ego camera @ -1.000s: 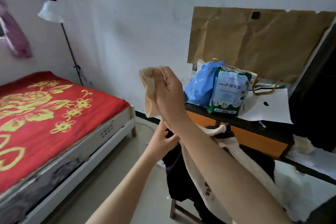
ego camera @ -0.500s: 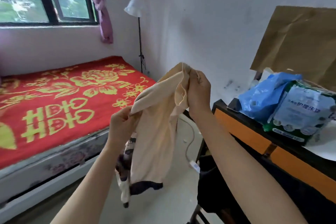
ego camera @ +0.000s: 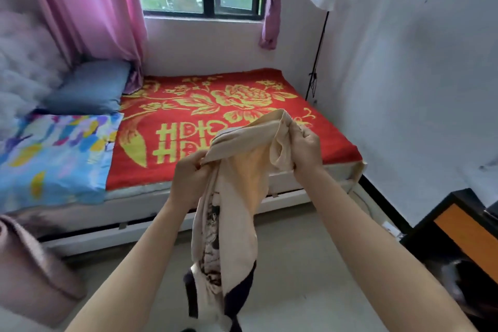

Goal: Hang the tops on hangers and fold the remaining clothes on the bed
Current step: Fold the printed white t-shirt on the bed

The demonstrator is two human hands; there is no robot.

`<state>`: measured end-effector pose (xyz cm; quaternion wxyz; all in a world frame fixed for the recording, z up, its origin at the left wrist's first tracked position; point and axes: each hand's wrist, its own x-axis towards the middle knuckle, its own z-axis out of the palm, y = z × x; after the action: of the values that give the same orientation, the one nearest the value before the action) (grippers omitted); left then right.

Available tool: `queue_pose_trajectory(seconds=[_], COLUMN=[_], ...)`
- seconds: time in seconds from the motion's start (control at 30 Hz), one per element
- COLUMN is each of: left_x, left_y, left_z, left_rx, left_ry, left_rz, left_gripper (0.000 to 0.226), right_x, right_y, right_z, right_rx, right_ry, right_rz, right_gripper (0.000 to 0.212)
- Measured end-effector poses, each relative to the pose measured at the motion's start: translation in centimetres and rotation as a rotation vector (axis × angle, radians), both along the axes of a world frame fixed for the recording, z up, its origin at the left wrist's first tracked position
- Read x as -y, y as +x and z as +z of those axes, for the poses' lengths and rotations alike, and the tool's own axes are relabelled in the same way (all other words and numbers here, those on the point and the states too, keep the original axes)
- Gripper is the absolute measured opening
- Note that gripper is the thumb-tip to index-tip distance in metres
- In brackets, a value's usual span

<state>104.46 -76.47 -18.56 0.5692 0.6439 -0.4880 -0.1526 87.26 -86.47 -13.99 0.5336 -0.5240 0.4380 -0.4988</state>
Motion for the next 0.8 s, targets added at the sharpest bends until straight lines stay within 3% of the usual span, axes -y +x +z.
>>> queue_pose_trajectory(seconds=[0.13,0.27,0.37,0.43,0.5,0.53,0.67,0.8], left_x=[2.0,3.8,5.5,6.5,7.0,7.4,8.9,11.1], left_y=[7.0,12.2,16.9,19.3,20.8,22.0,25.8,29.9], left_z=[-0.3,1.6,2.7,3.1,3.6,4.0,5.5,5.8], left_rx=[-0.018,0.006,0.04,0.035,0.021,0.018,-0.057,-0.216], left_ry=[0.009,-0.029,-0.025,-0.017,-0.047,-0.066,-0.148,-0.178], left_rz=[0.019,-0.027,-0.069,-0.079,-0.062,-0.052,-0.035,-0.022], left_gripper=[0.022,0.036,0.035,0.035,0.038,0.038,0.047,0.035], right_x=[4.1,6.4,6.5,5.7,4.9,5.0,7.2,10.8], right_y=[7.8,12.9,17.4,20.0,22.2,23.8,28.5,31.7], right_z=[-3.8,-9.3,-13.9,-16.1,-16.8,-16.7,-15.5,-15.8], right_rx=[-0.112,-0.343,-0.361,-0.369,-0.394,-0.402,-0.406,-0.344], right_ry=[0.162,0.394,0.654,0.73,0.724,0.692,0.524,0.388], right_rz=[0.143,0.19,0.26,0.284,0.324,0.363,0.485,0.479], right_gripper=[0.026,0.028,0.045,0.038,0.025,0.028,0.065,0.087])
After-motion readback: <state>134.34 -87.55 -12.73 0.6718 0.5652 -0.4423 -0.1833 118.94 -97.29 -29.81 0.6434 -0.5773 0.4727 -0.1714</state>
